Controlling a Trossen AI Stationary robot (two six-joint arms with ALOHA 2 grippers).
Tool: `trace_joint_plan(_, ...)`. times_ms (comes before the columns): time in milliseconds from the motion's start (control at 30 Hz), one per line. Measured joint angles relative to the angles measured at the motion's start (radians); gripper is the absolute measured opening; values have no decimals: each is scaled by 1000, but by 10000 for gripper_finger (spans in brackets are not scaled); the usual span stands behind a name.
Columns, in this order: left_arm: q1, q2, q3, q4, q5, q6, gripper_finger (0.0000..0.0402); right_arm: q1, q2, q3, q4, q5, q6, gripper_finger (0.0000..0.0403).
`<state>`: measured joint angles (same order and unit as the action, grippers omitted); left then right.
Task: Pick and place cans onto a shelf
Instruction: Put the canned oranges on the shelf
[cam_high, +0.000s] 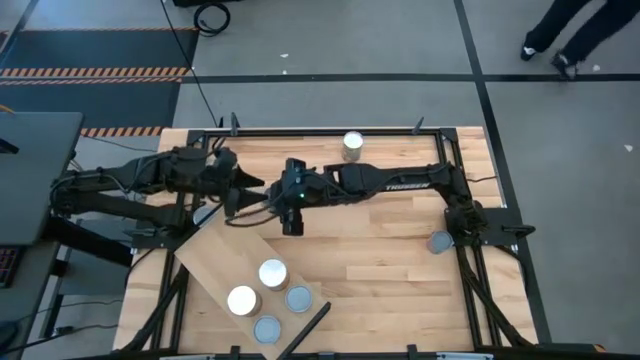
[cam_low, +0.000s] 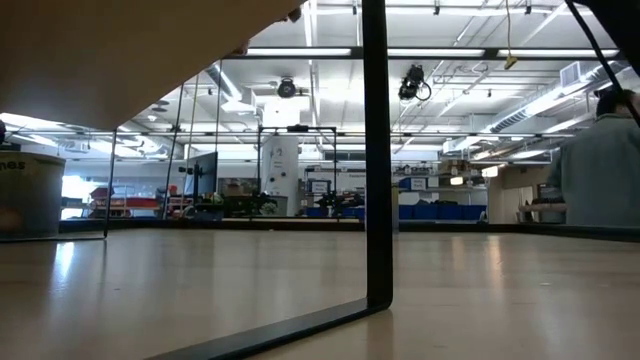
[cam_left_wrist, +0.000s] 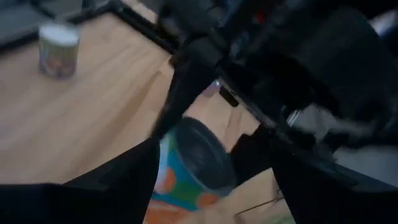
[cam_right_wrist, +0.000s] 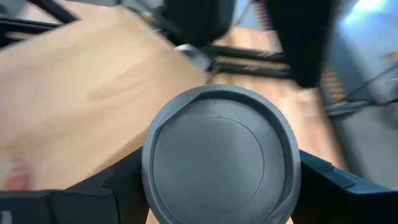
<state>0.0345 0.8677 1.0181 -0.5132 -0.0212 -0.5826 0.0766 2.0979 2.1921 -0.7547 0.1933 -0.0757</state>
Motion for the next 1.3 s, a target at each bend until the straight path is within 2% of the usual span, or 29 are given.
trace_joint_plan(233, -2, 9, 10, -1, 45, 358, 304, -20, 0, 0, 0, -146, 47, 290)
trace_joint_plan(500, -28, 9, 10, -17, 29, 549, 311, -22, 1, 0, -1, -157, 89, 290)
trace_joint_plan(667, -66, 9, 10, -47, 75, 712, 302, -32, 1, 0, -1, -260, 129, 290)
trace_joint_plan(867, -98, 41, 10, -57, 188, 699, 280, -33, 2, 0, 30, -407, 83, 290)
trace_joint_plan(1133, -112, 146, 11, -31, 201, 710, 258, -47, 7, -2, 2, -440, 86, 290)
trace_joint_plan(1300, -112, 153, 11, -15, 236, 754, 237, -64, 7, -2, -2, -495, 92, 290)
